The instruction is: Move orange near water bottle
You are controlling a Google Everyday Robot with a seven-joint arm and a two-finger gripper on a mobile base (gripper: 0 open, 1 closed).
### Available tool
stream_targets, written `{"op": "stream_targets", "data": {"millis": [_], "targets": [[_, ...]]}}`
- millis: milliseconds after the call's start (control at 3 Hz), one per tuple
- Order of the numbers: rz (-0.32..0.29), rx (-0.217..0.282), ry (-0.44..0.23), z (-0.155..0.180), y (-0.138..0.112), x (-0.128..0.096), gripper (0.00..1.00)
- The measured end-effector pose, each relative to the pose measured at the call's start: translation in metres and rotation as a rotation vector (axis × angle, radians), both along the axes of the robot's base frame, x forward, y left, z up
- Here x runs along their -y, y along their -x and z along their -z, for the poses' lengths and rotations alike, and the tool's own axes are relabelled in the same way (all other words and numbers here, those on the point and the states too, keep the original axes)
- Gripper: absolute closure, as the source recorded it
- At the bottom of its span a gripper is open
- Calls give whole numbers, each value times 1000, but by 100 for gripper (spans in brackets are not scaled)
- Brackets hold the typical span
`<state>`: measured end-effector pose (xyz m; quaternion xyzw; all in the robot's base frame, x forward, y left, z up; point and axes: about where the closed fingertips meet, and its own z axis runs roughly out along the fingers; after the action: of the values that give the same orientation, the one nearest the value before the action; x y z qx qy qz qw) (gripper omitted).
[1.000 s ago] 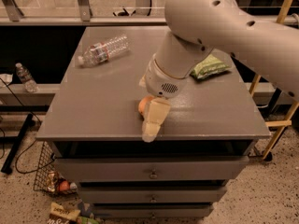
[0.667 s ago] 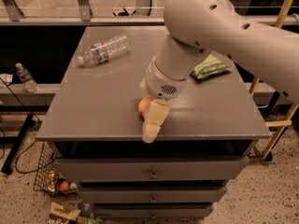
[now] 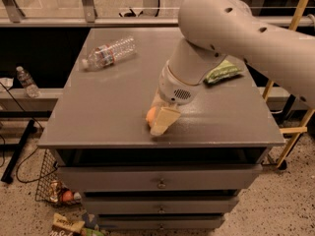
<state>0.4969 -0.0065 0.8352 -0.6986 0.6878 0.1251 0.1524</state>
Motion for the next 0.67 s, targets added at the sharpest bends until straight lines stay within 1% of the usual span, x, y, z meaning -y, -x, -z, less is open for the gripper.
{"op": "stream_targets", "data": {"millis": [333,667], "targets": [[29,6,-7,-3,-2,4,64],[95,12,-74,-15,-14,17,88]]}}
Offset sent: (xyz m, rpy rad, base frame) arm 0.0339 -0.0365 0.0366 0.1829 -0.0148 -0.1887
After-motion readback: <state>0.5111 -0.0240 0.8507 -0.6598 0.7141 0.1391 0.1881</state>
